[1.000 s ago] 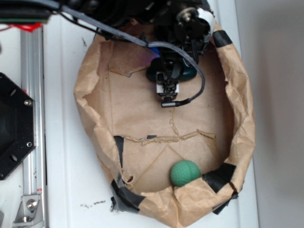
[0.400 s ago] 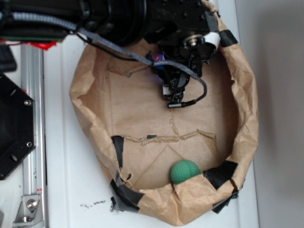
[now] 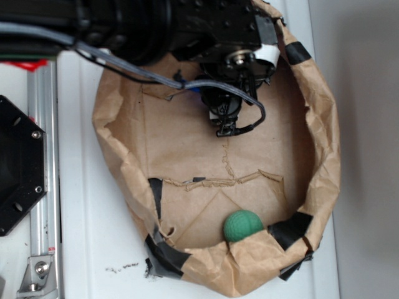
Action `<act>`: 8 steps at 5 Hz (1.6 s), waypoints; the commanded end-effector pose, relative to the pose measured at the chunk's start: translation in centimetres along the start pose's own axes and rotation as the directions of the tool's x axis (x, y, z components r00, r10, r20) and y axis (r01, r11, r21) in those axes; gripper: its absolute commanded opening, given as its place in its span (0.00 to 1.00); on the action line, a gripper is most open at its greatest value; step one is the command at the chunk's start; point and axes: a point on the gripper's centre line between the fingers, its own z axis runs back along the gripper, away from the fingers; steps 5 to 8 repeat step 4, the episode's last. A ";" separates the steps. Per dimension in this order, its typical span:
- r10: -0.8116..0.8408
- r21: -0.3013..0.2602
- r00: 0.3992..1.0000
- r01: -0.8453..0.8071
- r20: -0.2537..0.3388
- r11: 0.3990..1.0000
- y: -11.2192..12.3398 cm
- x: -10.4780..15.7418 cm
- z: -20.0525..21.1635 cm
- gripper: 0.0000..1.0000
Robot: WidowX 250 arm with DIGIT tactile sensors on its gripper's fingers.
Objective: Grab the plastic pickle.
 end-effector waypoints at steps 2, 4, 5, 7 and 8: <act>0.071 -0.088 0.992 -0.062 0.104 0.994 -1.2 -0.3 13.6 0.00; 0.046 -0.055 0.999 -0.044 0.027 0.998 -2.4 -0.9 13.4 0.00; 0.046 -0.055 0.999 -0.044 0.027 0.998 -2.4 -0.9 13.4 0.00; 0.046 -0.055 0.999 -0.044 0.027 0.998 -2.4 -0.9 13.4 0.00; 0.046 -0.055 0.999 -0.044 0.027 0.998 -2.4 -0.9 13.4 0.00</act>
